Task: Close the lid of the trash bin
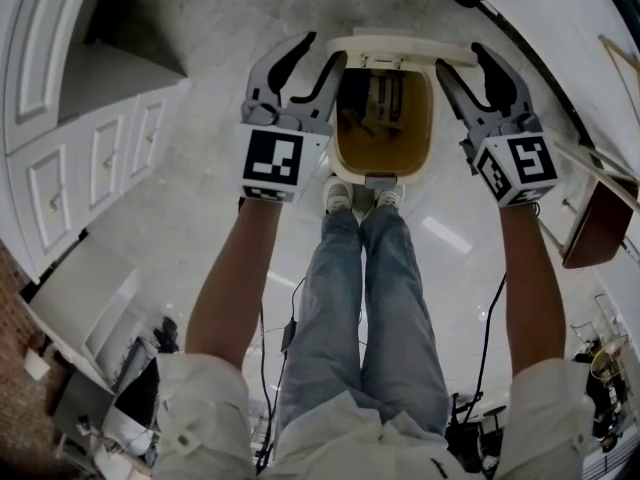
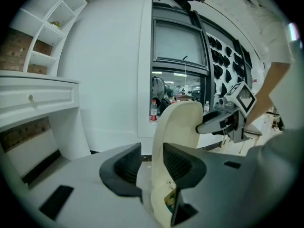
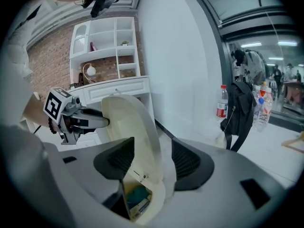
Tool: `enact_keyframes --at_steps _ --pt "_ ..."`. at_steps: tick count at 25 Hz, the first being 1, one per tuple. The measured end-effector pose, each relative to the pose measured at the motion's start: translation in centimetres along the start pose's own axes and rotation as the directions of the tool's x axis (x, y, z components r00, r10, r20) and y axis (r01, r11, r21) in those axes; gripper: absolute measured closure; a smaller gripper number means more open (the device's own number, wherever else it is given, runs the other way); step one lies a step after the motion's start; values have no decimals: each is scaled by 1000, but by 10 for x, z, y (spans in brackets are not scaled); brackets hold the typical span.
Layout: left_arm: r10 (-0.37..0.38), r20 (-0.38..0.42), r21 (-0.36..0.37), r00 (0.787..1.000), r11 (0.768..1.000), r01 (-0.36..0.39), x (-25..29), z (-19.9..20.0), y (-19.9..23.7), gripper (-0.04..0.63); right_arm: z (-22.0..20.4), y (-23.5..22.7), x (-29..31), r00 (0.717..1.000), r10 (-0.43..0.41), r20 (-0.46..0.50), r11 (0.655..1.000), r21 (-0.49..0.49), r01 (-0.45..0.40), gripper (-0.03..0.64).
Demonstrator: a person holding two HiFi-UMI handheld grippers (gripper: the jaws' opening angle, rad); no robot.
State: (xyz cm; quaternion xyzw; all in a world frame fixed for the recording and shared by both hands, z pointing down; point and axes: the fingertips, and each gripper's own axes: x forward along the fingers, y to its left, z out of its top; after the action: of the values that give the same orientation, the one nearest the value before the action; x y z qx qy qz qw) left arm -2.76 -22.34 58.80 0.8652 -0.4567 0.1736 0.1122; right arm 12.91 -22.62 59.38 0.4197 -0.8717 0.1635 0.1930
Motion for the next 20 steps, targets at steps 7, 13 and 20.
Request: enact_keyframes --at_steps 7,13,20 --pt "-5 1 15 1000 1000 5 2 1 -1 467 3 3 6 1000 -22 -4 1000 -22 21 427" --pt "-14 10 43 1000 999 13 3 4 -3 498 7 2 7 999 -44 -6 998 -42 44 477" --pt "-20 13 74 1000 997 19 4 4 -8 526 4 3 5 999 -41 -11 998 -57 41 489"
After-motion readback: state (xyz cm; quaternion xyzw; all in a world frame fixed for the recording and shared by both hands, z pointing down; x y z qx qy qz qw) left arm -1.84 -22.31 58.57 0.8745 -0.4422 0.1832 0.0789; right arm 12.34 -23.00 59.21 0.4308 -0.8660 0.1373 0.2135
